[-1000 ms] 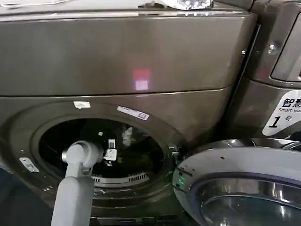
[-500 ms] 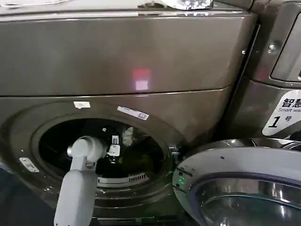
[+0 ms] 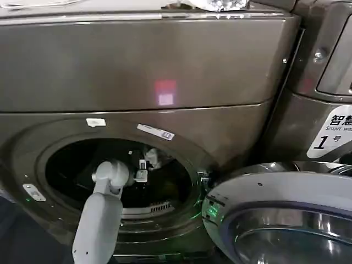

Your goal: Grasp the clothes from the dryer.

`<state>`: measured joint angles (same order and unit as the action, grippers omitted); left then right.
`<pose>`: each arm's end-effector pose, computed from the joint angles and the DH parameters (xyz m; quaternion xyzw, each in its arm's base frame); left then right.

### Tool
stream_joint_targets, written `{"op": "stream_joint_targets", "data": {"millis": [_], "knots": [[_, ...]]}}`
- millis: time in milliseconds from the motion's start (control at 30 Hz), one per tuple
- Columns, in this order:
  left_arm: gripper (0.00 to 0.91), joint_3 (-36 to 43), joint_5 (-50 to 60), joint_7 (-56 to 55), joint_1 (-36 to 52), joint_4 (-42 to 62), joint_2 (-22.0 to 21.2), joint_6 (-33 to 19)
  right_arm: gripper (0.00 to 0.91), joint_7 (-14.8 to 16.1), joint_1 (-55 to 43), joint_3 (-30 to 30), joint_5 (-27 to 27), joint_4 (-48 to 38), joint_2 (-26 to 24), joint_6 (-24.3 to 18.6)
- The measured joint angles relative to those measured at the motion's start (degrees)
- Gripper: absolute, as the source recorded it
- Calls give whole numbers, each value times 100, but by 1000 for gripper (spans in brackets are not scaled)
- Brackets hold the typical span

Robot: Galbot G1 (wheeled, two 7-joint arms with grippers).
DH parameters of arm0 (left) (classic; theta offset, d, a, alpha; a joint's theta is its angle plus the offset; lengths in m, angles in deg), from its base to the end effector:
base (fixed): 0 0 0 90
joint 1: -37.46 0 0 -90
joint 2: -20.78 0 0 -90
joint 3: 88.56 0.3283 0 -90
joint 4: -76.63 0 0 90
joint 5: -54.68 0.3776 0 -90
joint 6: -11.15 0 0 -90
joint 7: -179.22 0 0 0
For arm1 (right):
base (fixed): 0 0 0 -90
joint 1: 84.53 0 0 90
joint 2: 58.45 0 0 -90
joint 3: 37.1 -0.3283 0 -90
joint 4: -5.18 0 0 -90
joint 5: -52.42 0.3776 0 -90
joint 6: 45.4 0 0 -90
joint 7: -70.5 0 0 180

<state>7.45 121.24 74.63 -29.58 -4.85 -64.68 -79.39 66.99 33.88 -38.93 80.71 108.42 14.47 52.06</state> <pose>0.4926 -0.0086 -0.2107 -0.4633 -0.6512 -0.5433 0.2573 -0.0690 -0.4222 -0.1028 0.6375 0.7504 -0.1251 0.1218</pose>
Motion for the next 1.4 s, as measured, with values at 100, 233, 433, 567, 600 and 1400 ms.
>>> {"op": "stream_joint_targets", "data": {"millis": [100, 233, 433, 567, 600, 1400], "knots": [[0, -10, -113, 2, 34, 135, 19, -2, 907, -1, -3, 2, 1, 14, 1, -1], [0, -14, -269, 2, 38, 211, 38, -9, 907, -5, -9, 3, 2, 15, -2, -2], [0, 23, -511, 2, 41, 249, 33, 50, 907, -5, 0, 1, 3, 10, 1, -5], [0, 24, -697, -20, 43, 245, 47, 91, 907, -6, 9, -6, 4, -10, 0, -9], [0, 25, -742, -23, 42, 236, 52, 99, 907, -5, 7, -4, 4, -11, 0, -9], [0, -357, -2053, -2040, 20, -423, 4, 591, 907, 18, -58, 156, -42, 36, 84, -82]]}}
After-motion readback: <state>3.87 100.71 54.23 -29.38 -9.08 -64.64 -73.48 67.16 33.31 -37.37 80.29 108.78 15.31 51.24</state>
